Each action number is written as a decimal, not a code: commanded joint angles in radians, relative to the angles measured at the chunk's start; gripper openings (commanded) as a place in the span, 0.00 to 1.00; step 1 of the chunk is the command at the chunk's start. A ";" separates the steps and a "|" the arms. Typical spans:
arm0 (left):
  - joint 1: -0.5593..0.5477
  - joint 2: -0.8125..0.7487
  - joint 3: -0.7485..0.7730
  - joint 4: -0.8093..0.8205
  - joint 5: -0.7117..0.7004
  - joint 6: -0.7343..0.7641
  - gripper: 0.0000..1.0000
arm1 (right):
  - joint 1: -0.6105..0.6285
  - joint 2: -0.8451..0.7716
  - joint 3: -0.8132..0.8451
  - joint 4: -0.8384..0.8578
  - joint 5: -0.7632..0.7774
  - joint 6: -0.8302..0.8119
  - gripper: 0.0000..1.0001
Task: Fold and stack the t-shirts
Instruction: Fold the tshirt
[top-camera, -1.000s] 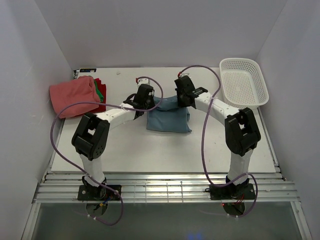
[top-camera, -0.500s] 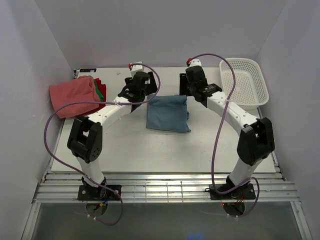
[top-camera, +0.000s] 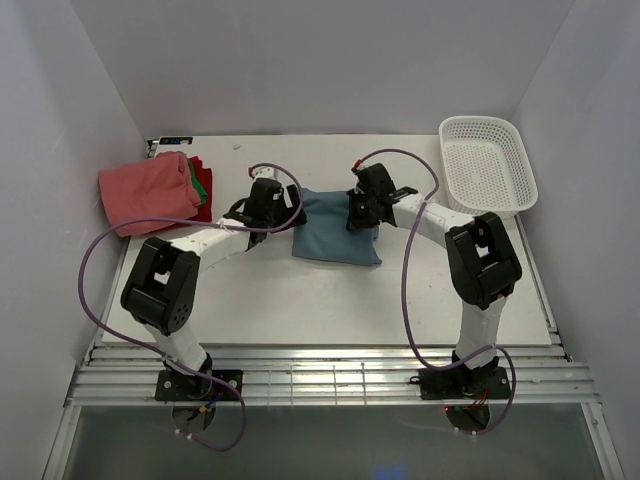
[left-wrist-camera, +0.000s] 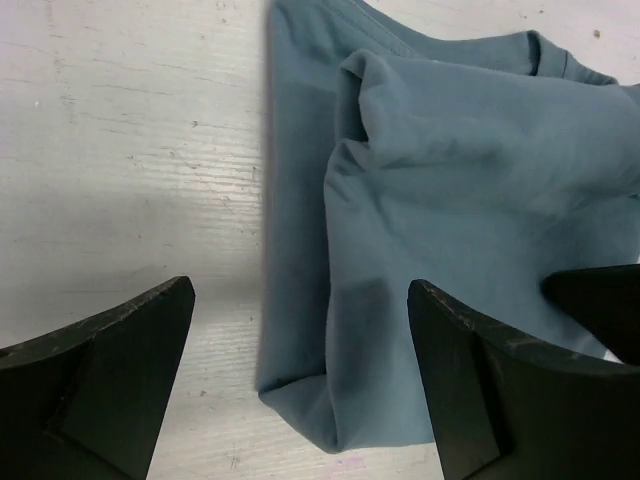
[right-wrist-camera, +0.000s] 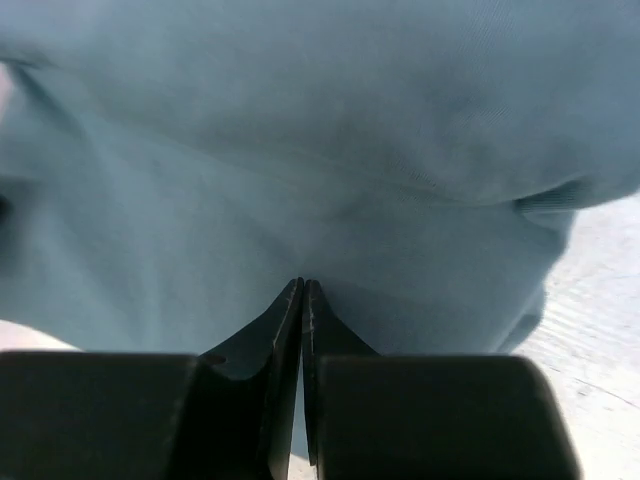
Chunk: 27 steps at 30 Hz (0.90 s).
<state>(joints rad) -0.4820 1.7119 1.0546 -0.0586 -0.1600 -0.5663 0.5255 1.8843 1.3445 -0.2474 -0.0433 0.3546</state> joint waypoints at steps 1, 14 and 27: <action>0.069 -0.038 -0.004 0.080 0.144 -0.027 0.98 | 0.001 0.033 0.036 -0.010 -0.050 0.026 0.08; 0.174 0.051 -0.042 0.213 0.542 -0.067 0.98 | 0.001 0.125 0.076 -0.105 0.020 0.004 0.08; 0.175 0.129 -0.093 0.278 0.579 -0.072 0.98 | 0.001 0.119 0.099 -0.133 0.014 -0.006 0.08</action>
<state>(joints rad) -0.3107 1.8454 0.9619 0.1730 0.4091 -0.6460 0.5255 2.0037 1.4120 -0.3424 -0.0444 0.3660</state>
